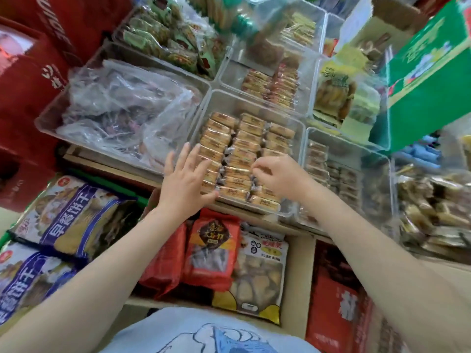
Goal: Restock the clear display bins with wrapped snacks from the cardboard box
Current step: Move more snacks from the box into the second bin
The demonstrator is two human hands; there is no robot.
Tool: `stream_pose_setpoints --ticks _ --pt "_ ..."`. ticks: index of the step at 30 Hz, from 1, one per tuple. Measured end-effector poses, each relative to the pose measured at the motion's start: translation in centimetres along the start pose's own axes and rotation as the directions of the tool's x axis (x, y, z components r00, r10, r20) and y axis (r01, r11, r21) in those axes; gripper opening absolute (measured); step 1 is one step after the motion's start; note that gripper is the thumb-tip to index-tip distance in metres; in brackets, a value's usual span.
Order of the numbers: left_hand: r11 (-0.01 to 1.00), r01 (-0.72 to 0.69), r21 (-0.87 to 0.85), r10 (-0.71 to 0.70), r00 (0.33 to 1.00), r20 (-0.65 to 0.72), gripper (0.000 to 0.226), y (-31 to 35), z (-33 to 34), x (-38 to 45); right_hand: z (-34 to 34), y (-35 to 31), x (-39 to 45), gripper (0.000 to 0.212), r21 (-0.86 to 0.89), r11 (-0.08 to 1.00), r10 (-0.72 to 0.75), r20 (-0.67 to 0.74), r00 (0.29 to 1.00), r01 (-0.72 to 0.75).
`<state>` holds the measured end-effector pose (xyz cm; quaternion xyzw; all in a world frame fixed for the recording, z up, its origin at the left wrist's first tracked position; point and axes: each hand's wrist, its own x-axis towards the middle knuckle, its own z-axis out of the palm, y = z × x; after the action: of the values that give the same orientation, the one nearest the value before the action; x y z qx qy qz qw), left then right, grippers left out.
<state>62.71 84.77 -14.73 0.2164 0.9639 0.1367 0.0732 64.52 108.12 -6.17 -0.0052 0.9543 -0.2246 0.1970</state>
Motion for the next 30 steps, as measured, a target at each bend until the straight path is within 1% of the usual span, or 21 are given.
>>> stream_pose_setpoints --ticks 1,2,3,5,6,7,9,11,12,14,16,17,18,20,22,23,25,26,27,28,30 --pt "0.997 -0.05 -0.052 0.047 0.997 -0.065 0.069 1.8 0.1 -1.1 -0.3 0.9 -2.9 0.022 0.036 0.999 0.01 -0.021 1.0 -0.01" --pt "0.987 -0.108 -0.119 0.098 0.991 -0.091 0.058 4.0 0.1 -2.2 -0.5 2.1 -5.9 0.021 0.058 0.998 0.023 -0.059 0.998 -0.02" --pt "0.965 -0.172 -0.2 0.16 0.984 -0.073 0.052 6.7 0.0 -3.3 -0.7 3.4 -8.9 0.02 0.073 0.997 0.039 -0.109 0.993 -0.031" --pt "0.916 -0.258 -0.307 0.296 0.951 0.085 0.04 13.2 -0.3 -6.3 -1.0 6.3 -14.9 0.017 0.107 0.992 0.089 -0.224 0.971 -0.066" --pt "0.893 -0.326 -0.311 0.386 0.91 0.154 0.034 16.5 -0.3 -8.0 -1.2 7.9 -17.9 0.017 0.13 0.988 0.118 -0.29 0.95 -0.083" --pt "0.851 -0.418 -0.316 0.487 0.855 0.179 0.031 19.9 0.0 -9.6 -1.5 9.4 -21.0 0.016 0.152 0.983 0.151 -0.358 0.921 -0.102" --pt "0.747 -0.569 -0.345 0.646 0.744 0.173 0.027 26.3 0.7 -13.1 -2.2 12.6 -27.5 0.015 0.194 0.97 0.224 -0.488 0.844 -0.145" --pt "0.611 -0.682 -0.402 0.771 0.627 0.109 0.029 32.6 1.9 -16.7 -2.8 15.9 -34.5 0.016 0.247 0.95 0.304 -0.592 0.746 -0.191" --pt "0.553 -0.722 -0.415 0.809 0.585 0.06 0.031 35.6 2.5 -18.6 -2.8 17.6 -38.0 0.016 0.275 0.939 0.339 -0.632 0.696 -0.208" --pt "0.481 -0.775 -0.409 0.843 0.537 -0.026 0.034 41.4 3.4 -22.5 -2.4 21.4 -44.8 0.018 0.315 0.921 0.388 -0.678 0.624 -0.23" --pt "0.433 -0.798 -0.42 0.858 0.508 -0.081 0.033 46.8 3.9 -26.1 -1.6 25.3 -50.7 0.019 0.367 0.893 0.45 -0.684 0.575 -0.262" --pt "0.42 -0.804 -0.42 0.86 0.501 -0.098 0.034 49.3 4.5 -27.6 -1.2 27.2 -53.2 0.02 0.393 0.874 0.485 -0.66 0.574 -0.287" --pt "0.425 -0.812 -0.4 0.862 0.498 -0.095 0.035 51.8 5.1 -28.7 -0.7 29.1 -55.4 0.02 0.411 0.853 0.52 -0.614 0.594 -0.322" --pt "0.472 -0.818 -0.328 0.855 0.516 -0.056 0.036 56.1 6.6 -30.2 0.3 32.7 -58.8 0.019 0.411 0.809 0.581 -0.446 0.681 -0.42" --pt "0.536 -0.797 -0.279 0.832 0.555 0.012 0.036 59.5 8.0 -30.9 1.6 36.2 -61.1 0.017 0.344 0.789 0.598 -0.238 0.766 -0.509" --pt "0.557 -0.789 -0.258 0.823 0.567 0.045 0.037 60.8 8.7 -31.0 2.1 37.8 -61.8 0.017 0.301 0.787 0.595 -0.141 0.791 -0.539" --pt "0.597 -0.779 -0.189 0.801 0.589 0.102 0.043 62.9 9.9 -31.2 3.0 41.0 -62.8 0.017 0.182 0.791 0.587 0.041 0.809 -0.584" --pt "0.618 -0.769 -0.162 0.786 0.602 0.139 0.044 63.1 9.9 -31.1 3.2 42.0 -62.7 0.02 0.101 0.792 0.59 0.13 0.797 -0.603" --pt "0.635 -0.759 -0.14 0.771 0.616 0.159 0.044 63.4 10.0 -30.9 3.5 43.0 -62.4 0.026 0.007 0.785 0.604 0.217 0.767 -0.62" --pt "0.651 -0.75 -0.118 0.757 0.633 0.161 0.042 63.7 10.3 -30.8 3.6 44.0 -62.3 0.033 -0.102 0.775 0.623 0.291 0.726 -0.623" --pt "0.678 -0.73 -0.088 0.732 0.661 0.167 0.04 64.3 10.7 -30.9 4.3 46.0 -61.7 0.05 -0.318 0.735 0.677 0.395 0.621 -0.598"
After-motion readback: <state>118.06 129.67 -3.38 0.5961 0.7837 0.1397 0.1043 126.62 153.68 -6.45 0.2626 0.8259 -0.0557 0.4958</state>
